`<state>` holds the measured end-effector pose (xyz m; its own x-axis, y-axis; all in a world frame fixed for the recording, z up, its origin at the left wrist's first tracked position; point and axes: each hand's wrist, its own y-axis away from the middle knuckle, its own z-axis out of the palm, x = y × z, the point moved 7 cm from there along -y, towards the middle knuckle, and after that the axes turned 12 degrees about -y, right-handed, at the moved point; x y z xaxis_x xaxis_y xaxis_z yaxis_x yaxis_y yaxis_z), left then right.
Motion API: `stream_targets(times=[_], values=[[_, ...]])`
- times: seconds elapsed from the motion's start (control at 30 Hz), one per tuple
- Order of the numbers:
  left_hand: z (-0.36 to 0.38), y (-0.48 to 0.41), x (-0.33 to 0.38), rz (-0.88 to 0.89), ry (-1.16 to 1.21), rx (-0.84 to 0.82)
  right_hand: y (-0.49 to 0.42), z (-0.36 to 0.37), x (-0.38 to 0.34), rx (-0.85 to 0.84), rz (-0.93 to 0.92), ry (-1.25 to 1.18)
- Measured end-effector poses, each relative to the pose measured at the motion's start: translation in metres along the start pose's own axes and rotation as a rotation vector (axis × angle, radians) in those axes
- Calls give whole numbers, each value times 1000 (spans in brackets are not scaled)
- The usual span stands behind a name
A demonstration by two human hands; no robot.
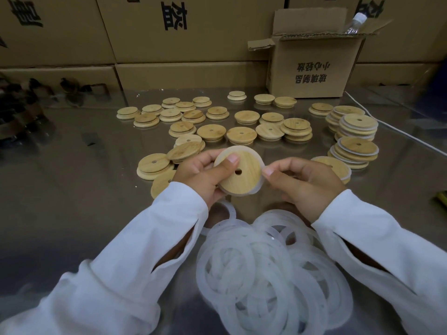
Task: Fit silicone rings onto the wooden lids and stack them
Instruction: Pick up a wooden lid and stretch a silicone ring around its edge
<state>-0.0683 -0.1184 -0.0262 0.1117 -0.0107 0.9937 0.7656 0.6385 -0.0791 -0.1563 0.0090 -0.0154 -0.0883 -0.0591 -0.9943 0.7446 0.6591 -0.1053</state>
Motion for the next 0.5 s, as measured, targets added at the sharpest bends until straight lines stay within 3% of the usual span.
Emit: stream_targets(times=[0.23,0.5], values=[[-3,1,7,58,-39,-8,3,6,4,-124,109,47],[-2,0,3,31,3,15,3,5,0,-69,31,164]])
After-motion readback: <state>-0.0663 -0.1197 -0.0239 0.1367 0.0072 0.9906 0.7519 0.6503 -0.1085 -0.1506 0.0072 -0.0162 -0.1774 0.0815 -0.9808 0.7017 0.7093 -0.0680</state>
